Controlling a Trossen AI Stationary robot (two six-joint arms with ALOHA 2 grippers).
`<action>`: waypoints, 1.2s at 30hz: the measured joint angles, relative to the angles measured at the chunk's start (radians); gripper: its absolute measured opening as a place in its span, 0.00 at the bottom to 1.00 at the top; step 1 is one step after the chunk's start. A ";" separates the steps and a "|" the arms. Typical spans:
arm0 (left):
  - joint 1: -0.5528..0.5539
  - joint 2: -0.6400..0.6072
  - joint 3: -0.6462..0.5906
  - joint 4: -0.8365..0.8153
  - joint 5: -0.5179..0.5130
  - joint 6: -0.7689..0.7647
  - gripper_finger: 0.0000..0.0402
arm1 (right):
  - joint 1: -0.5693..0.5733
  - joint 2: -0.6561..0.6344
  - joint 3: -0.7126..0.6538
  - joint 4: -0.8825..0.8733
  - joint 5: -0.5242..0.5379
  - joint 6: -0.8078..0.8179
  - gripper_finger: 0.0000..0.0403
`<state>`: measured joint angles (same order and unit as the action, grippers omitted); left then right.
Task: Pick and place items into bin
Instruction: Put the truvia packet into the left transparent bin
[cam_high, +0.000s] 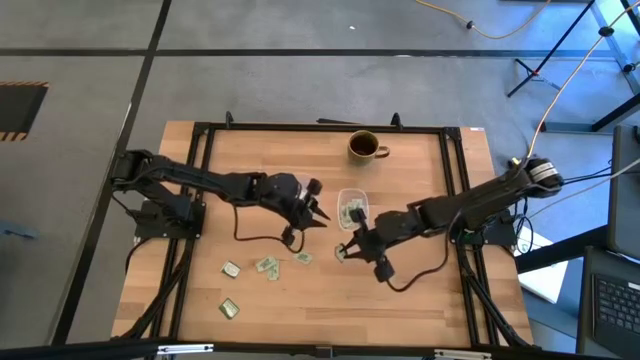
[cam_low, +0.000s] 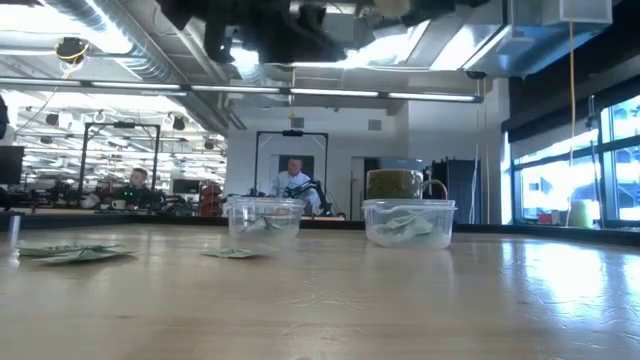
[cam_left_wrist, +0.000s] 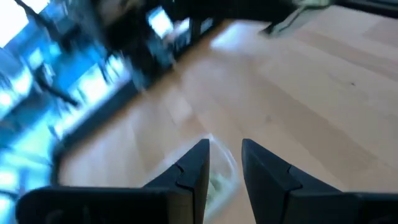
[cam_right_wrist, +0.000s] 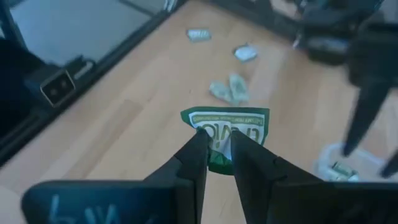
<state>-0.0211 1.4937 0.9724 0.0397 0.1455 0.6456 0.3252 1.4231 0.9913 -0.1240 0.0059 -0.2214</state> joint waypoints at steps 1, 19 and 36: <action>-0.009 0.000 0.000 0.027 0.000 0.029 0.22 | 0.000 -0.008 0.000 0.009 0.000 0.000 0.18; -0.137 0.005 0.000 0.164 -0.082 0.165 0.39 | -0.029 -0.012 0.001 0.083 0.000 0.000 0.18; -0.145 0.005 0.000 0.171 -0.064 0.304 0.31 | -0.029 -0.012 0.001 0.099 0.000 0.012 0.18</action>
<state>-0.1658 1.4986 0.9726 0.2108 0.0818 0.9493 0.2962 1.4113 0.9920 -0.0251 0.0063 -0.2098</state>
